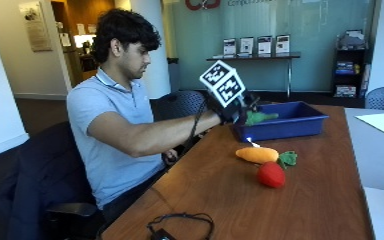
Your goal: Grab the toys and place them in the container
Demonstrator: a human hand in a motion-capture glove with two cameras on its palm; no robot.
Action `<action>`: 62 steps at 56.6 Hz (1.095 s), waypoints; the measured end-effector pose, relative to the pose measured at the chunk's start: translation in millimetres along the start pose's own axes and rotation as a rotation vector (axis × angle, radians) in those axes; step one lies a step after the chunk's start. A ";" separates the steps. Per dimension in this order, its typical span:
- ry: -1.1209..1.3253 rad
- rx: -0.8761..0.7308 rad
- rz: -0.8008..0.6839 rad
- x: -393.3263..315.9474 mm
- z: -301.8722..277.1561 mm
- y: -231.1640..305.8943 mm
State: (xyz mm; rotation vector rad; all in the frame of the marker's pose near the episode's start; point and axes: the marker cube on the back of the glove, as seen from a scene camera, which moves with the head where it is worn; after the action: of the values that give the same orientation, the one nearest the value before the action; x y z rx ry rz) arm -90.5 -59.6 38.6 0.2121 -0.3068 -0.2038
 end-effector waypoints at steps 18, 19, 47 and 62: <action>-0.045 -0.067 -0.137 -113.1 43.4 -149.4; -0.050 -0.075 -0.139 -118.7 48.7 -153.3; -0.039 -0.302 -0.037 -101.2 67.1 -147.5; 0.118 -0.375 0.237 47.8 48.6 -50.7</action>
State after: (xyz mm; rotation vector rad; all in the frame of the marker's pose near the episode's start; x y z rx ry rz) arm -69.8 -127.7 85.0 -0.1825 -0.1695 -0.0114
